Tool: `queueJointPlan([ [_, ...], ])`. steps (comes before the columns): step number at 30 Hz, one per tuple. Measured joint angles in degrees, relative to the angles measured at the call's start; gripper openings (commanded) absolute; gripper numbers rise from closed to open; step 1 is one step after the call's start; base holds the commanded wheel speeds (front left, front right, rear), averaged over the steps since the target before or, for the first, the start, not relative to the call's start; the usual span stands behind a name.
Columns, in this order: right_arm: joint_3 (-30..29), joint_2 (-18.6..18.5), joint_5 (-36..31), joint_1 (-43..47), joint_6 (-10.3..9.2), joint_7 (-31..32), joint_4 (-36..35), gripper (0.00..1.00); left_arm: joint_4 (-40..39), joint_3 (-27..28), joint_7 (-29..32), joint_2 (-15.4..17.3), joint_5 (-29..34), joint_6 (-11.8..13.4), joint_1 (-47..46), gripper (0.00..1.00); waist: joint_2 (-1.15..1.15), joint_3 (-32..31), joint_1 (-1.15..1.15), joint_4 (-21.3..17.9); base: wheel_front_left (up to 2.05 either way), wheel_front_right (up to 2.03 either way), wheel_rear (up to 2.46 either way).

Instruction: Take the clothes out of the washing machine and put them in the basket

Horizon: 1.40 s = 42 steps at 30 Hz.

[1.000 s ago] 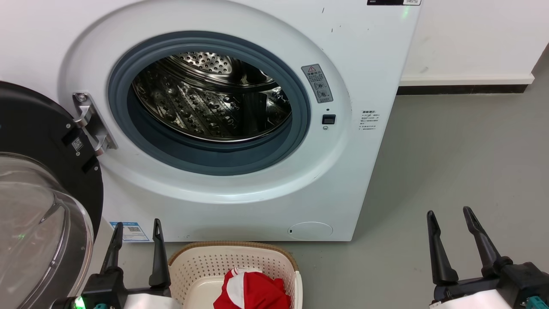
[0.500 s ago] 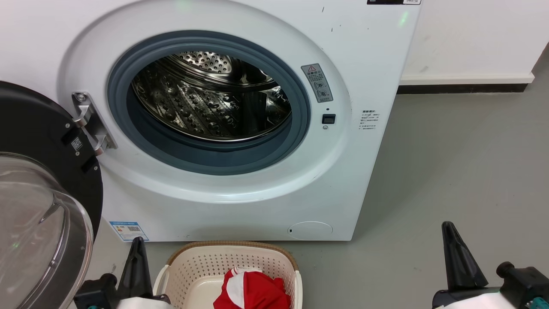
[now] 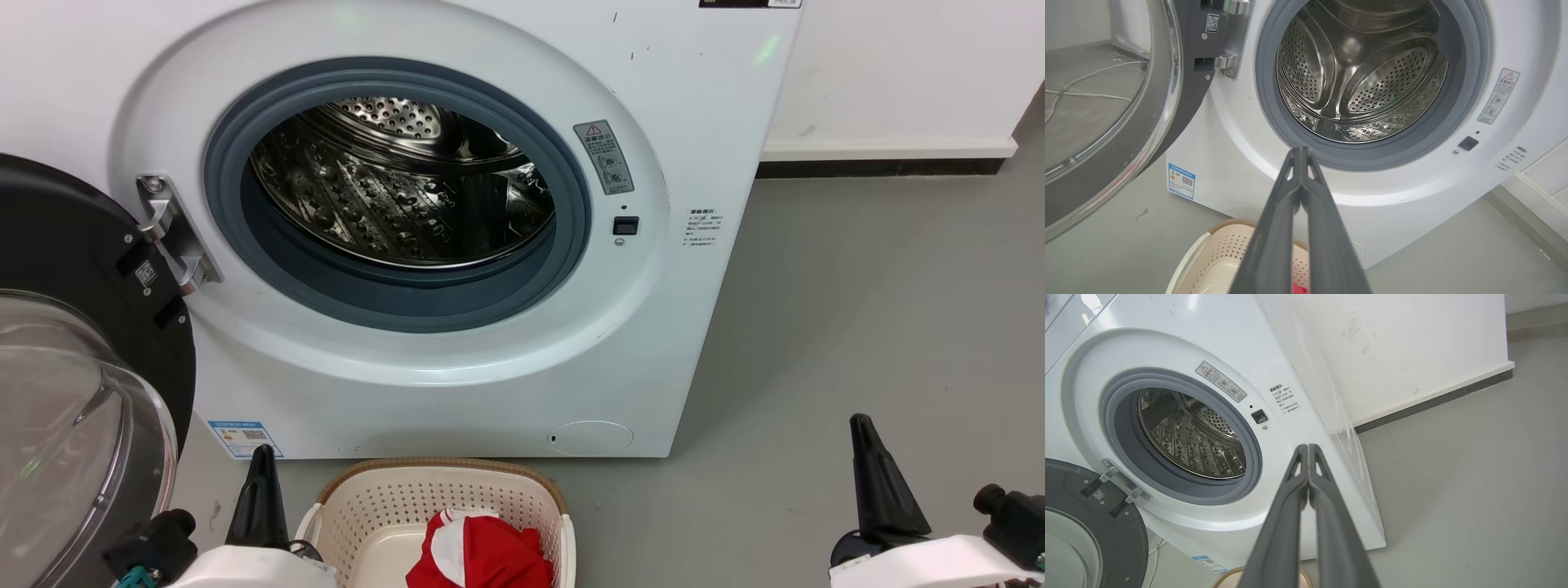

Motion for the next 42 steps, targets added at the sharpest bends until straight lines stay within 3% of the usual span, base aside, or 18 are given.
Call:
queueJointPlan([
  [19, -0.6, -0.6, 18.4, -3.1, -0.01, 3.8, 2.6, 0.0, 2.1, 0.9, 4.2, 0.0, -17.9, -1.8, -2.6, 0.0, 0.0, 0.1, 0.0, 0.2, 0.0, 0.0, 0.0],
  [42, -1.6, -0.9, 34.9, -5.4, -0.01, 7.5, 5.4, 0.0, 4.3, 1.8, 8.2, 0.0, -34.3, -3.6, -5.1, 0.0, 0.0, 0.2, 0.0, 0.4, 0.0, 0.0, 0.0],
])
